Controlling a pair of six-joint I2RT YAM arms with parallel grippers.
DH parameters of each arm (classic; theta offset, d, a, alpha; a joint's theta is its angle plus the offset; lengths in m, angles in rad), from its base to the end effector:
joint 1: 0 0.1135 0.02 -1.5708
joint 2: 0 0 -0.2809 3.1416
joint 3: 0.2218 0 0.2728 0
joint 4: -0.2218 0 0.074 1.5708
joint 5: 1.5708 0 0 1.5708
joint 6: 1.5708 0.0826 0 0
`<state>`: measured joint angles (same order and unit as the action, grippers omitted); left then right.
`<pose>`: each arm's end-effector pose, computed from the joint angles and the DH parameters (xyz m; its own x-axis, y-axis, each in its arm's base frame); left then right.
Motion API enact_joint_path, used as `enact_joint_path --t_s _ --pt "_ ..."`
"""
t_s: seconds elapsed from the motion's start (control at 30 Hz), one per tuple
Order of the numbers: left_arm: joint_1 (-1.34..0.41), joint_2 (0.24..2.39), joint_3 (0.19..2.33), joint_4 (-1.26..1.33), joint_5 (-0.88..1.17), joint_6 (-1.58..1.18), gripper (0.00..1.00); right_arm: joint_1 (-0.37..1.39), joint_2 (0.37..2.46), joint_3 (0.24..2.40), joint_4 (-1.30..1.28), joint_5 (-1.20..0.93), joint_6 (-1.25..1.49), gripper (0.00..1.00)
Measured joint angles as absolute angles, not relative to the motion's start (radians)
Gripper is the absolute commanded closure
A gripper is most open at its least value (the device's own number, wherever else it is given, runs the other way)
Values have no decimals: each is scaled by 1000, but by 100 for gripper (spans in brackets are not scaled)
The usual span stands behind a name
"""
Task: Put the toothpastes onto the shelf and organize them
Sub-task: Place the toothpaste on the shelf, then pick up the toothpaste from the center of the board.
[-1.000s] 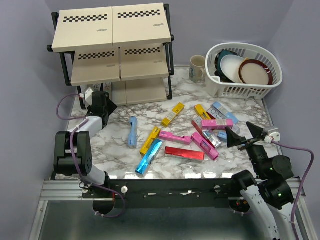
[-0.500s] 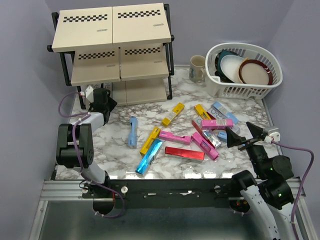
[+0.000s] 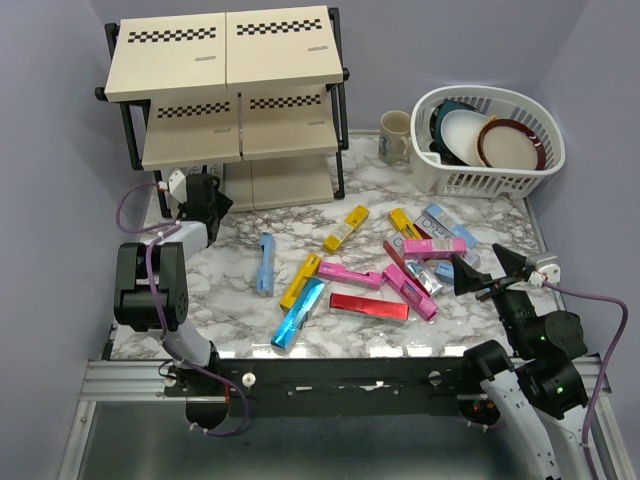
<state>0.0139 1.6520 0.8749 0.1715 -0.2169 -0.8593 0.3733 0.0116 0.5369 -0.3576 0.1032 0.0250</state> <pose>0.4015 0.0234 0.1616 -0.2274 -0.7429 -0.6296 -0.5555 0.6300 -0.5427 0.0899 0.0261 0.3282 0.1487 0.0849 -0.9852 -0.2720 0.9614 0.0418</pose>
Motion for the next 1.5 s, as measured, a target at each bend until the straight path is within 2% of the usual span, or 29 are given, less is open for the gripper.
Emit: enact_joint_path --t_s 0.33,0.67,0.83,1.17,1.5 --pt "18 1633 852 186 -220 -868 25 373 12 537 -358 103 25 0" --pt "19 1343 672 177 -218 -882 15 373 12 537 -360 103 25 0" --pt "18 1147 588 136 -202 -868 3 373 12 537 -361 103 25 0" --pt "-52 746 500 -114 -136 -789 1 374 12 537 -361 102 25 0" --pt "-286 606 498 -376 -101 -775 1 374 12 537 -361 102 25 0"
